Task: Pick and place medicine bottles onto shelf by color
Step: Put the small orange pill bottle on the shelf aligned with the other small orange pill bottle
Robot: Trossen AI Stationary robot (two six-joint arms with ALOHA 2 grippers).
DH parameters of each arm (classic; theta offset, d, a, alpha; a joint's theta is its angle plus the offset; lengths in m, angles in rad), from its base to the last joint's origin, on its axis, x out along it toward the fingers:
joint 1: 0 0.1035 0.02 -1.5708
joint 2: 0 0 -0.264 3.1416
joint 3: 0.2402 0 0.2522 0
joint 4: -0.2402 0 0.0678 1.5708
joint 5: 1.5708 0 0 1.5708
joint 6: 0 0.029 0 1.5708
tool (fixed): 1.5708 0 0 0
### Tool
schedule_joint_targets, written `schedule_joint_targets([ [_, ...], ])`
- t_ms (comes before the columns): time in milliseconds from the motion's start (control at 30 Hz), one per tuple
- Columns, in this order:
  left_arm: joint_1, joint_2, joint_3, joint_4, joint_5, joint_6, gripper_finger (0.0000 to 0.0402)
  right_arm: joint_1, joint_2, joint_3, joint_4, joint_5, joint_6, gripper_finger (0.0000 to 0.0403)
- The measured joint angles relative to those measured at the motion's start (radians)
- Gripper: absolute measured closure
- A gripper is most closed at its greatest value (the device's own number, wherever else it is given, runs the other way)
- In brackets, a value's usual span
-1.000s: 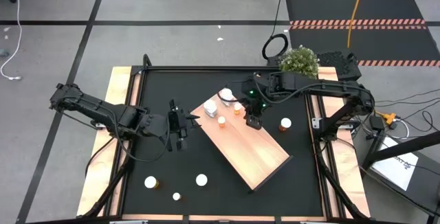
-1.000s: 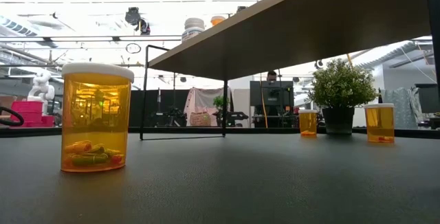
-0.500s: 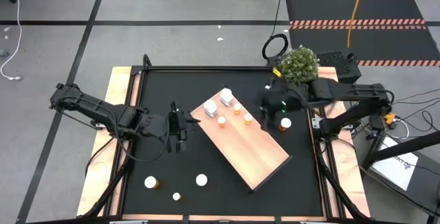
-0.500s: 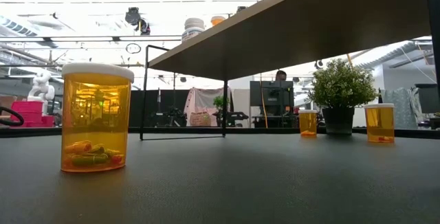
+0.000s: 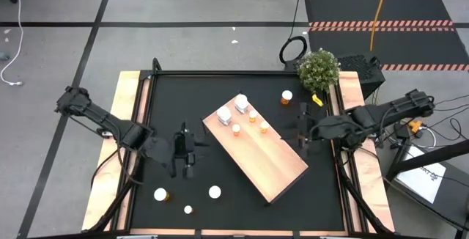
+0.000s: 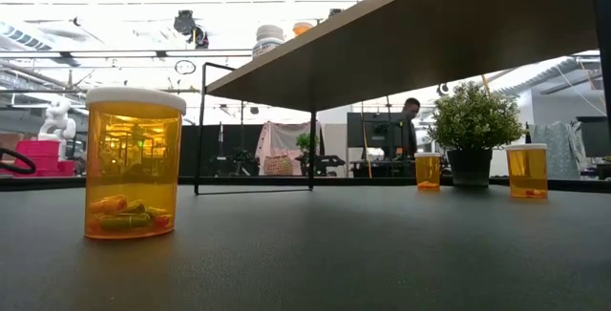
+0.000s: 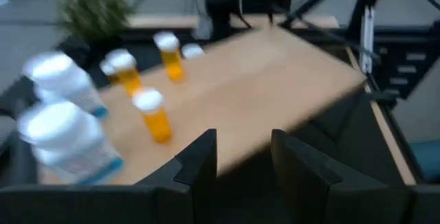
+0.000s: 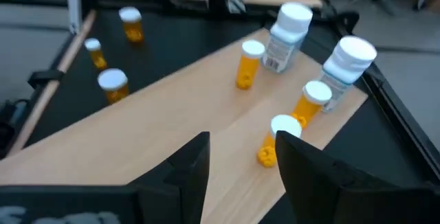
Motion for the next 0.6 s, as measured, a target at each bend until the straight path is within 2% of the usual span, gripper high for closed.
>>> schedule_joint_targets([
  [200, -0.085, 0.17, 0.102, -0.156, 0.023, -0.173, 0.0261, -0.001, -0.14, -0.098, 0.118, 0.001, -0.083, 0.0243],
  [367, -0.129, 0.332, 0.263, -0.338, 0.164, -0.352, 0.0259, -0.004, -0.196, -0.123, 0.127, 0.0, -0.104, 0.0243],
  [600, -0.175, 0.503, 0.496, -0.572, 0.265, -0.563, 0.0213, -0.004, -0.208, -0.144, 0.102, -0.005, -0.099, 0.0243],
])
